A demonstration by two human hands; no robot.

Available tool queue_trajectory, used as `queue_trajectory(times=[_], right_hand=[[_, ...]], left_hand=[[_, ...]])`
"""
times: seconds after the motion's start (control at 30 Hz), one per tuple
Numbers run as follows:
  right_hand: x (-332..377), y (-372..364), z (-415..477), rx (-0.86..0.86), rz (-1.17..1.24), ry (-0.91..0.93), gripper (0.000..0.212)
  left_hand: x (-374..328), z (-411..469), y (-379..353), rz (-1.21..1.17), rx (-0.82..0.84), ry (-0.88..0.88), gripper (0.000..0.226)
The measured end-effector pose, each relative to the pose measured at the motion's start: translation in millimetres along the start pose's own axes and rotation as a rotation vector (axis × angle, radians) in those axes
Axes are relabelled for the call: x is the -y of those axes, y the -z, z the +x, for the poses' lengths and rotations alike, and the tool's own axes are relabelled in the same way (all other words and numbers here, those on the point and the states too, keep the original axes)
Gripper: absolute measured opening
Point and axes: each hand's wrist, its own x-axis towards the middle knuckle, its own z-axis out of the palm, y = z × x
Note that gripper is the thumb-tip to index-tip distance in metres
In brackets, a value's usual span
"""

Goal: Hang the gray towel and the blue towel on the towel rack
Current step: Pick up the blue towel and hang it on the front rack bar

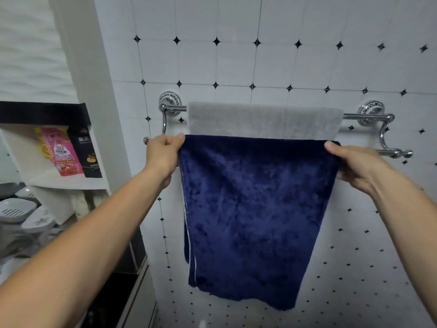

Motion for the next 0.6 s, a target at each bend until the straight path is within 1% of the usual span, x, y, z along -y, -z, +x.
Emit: queue_trajectory(times=[0.07,0.13,0.2,0.3,0.37,0.43,0.53,0.6], right_hand=[[-7.7,1.0,-4.1,0.114,-0.027,-0.044,0.013],[-19.3,0.8,-10.5,0.171,-0.119,-0.095,0.007],[-26.7,2.9,-12.1,0.151,-0.183,-0.073,0.013],[-27.6,8.4,-8.6,0.09,-0.147,-0.032,0.019],[-29.2,9.7,-8.1,0.089,-0.132,-0.025,0.024],[-29.7,7.2,-8.6,0.097,-0.11,-0.01,0.025],[-16.3,2.5,-8.6,0.07,-0.058,0.029,0.012],[-4.1,-0.2,-5.2,0.019,-0.034,0.064,0.013]], left_hand=[[13.7,-13.8,-2.3,-0.055,0.061,-0.025,0.02],[32.7,-28.5,-1.4,-0.065,0.118,-0.004,0.014],[43.2,-32.0,4.3,-0.035,0.132,0.031,0.018],[35.9,-19.8,16.9,0.002,0.115,0.02,0.031],[25.9,-15.1,21.7,0.026,0.117,-0.007,0.028],[19.4,-14.0,21.5,0.022,0.115,-0.021,0.027],[4.7,-10.8,15.0,-0.016,0.103,-0.01,0.016],[-7.9,-5.3,10.7,-0.039,0.072,0.019,0.01]])
